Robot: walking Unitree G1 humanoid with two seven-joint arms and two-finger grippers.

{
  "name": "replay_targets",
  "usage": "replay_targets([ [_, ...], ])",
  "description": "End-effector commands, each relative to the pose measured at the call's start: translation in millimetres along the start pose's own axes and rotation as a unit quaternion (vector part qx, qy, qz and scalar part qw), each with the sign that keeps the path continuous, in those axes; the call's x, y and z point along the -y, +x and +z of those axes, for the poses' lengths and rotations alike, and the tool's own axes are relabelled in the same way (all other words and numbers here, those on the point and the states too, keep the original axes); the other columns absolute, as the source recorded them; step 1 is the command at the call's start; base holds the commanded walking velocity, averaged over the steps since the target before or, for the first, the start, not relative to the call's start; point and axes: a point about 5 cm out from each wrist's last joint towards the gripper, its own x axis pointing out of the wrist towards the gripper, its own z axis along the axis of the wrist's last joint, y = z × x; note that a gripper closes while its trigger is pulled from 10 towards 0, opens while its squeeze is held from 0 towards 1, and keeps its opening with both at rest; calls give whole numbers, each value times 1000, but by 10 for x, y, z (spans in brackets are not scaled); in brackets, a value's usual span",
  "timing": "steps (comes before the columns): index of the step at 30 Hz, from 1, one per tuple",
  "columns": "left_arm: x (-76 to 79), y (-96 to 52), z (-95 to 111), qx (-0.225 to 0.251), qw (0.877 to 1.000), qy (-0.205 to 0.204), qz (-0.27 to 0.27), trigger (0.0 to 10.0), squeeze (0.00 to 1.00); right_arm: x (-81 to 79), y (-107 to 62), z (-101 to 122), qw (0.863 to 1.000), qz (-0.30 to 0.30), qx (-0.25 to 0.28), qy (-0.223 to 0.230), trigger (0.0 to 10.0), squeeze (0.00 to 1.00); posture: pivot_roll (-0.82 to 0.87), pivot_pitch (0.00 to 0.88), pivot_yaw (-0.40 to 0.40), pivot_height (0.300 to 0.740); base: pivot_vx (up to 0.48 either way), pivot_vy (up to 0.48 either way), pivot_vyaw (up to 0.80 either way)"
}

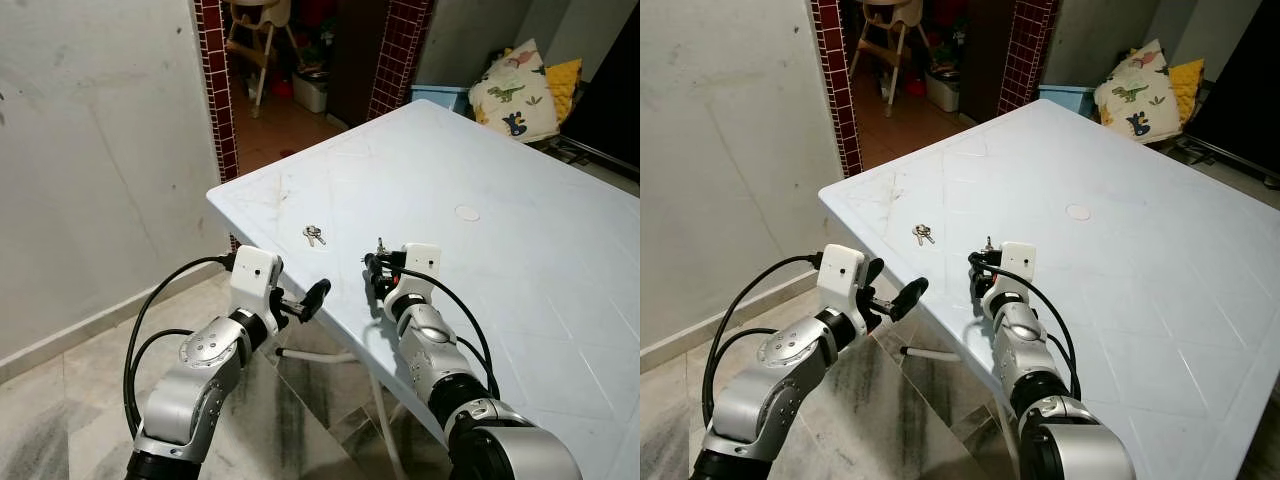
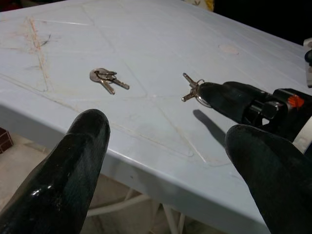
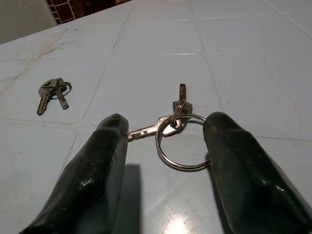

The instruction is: Hang keys on a hook

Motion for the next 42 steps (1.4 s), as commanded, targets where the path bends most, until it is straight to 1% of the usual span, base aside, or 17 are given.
replay_targets([
  [1,-2,15,16,2,1000,6,7,10000,0,25,17,71,1000,-5,14,-1,10000,1000,160,0,-94,740,0,0,0],
  [7,-30,-5,-16,3,1000,7,16,10000,0,37,43,117,1000,-10,13,-18,10000,1000,176,0,-102,740,0,0,0],
  [12,-27,-30,-26,1,1000,8,18,10000,0,18,61,121,1000,-13,6,-15,10000,1000,197,0,-100,740,0,0,0],
  [15,-21,-47,-16,2,1000,10,16,10000,0,-38,75,132,1000,-8,8,2,10000,1000,212,13,-92,740,0,0,0],
  [16,-12,-49,-3,3,1000,10,14,10000,0,-60,82,133,1000,-8,6,3,10000,0,219,14,-91,740,0,0,0],
  [22,-15,-81,10,3,1000,12,14,10000,0,-164,90,98,1000,-1,-5,10,10000,0,232,25,-96,740,0,0,0],
  [24,-17,-86,10,3,1000,12,15,10000,0,-168,90,96,1000,0,-6,11,10000,0,232,25,-96,740,0,0,0],
  [25,-21,-98,7,2,1000,12,16,10000,0,-167,89,91,1000,-2,-7,13,3020,0,236,33,-99,740,0,0,0],
  [26,-29,-124,0,1,1000,13,19,10000,0,-151,88,83,1000,-7,-10,15,0,0,245,37,-104,740,0,0,0],
  [30,-48,-162,-6,-1,1000,13,26,10000,0,-127,88,79,1000,-14,-13,20,0,0,258,39,-107,740,0,0,0],
  [34,-90,-265,-19,-9,999,16,38,10000,0,-119,102,93,999,-21,-18,27,0,0,284,57,-106,740,0,0,0],
  [42,-111,-339,-8,-15,999,19,44,10000,0,-132,84,22,998,-24,-35,41,0,0,306,74,-101,740,0,0,0],
])
